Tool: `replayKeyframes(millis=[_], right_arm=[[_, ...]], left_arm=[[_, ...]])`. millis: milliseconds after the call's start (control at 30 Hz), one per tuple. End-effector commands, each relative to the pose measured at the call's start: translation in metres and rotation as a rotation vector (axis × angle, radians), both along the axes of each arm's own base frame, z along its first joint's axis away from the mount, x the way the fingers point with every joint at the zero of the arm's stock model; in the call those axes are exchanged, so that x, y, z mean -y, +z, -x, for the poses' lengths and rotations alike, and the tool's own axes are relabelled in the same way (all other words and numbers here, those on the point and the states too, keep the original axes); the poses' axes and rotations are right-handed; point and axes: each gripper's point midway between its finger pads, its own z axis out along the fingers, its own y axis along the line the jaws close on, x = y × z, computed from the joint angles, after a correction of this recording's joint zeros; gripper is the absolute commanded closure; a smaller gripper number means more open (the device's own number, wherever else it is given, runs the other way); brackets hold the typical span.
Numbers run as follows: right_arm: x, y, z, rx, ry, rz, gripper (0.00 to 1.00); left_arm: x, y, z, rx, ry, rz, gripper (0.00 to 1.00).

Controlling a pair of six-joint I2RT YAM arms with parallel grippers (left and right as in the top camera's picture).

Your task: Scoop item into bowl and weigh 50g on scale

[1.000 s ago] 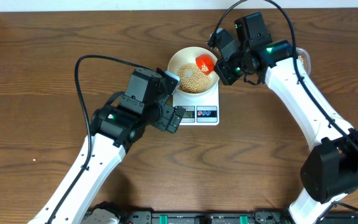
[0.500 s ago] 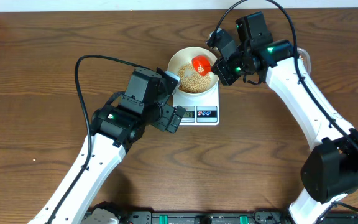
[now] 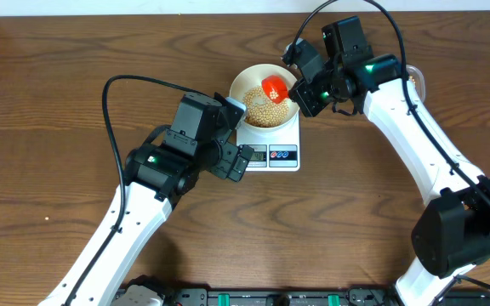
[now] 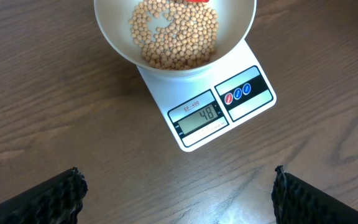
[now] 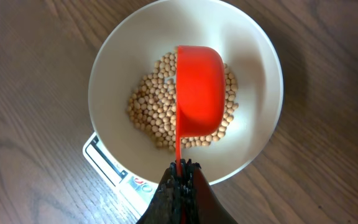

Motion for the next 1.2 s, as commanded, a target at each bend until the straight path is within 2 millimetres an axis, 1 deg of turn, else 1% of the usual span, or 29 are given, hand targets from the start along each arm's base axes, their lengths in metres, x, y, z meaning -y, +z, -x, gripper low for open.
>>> replayKeyframes(millis=[0,200,367,500,833,1000,1167], right_arm=[[-0.003,0.012,0.003,0.046,0.016,0.017,0.99],[-0.012,0.008,0.007,0.089,0.037,0.102,0.99],[-0.009,0.009,0.005,0.085,0.032,0.087,0.99],[-0.008,0.011,0.005,0.070,0.039,0.048,0.99],[-0.019,0.023,0.013,0.003,0.088,-0.123,0.99],[-0.010,0.028,0.010,-0.018,0.070,-0.175,0.99],[-0.004,0.028,0.006,-0.017,0.056,-0.177,0.99]], left_arm=[[-0.001,-0.001,0.001,-0.001,-0.008,-0.002,0.03],[-0.001,-0.001,0.001,-0.001,-0.008,-0.002,0.02],[-0.001,-0.001,0.001,-0.001,-0.008,-0.002,0.03],[-0.001,-0.001,0.001,-0.001,-0.008,-0.002,0.03],[-0.001,-0.001,0.001,-0.001,-0.008,-0.002,0.03],[-0.001,-0.001,0.001,-0.001,-0.008,-0.002,0.02],[-0.001,-0.001,0.001,-0.001,-0.008,-0.002,0.02]])
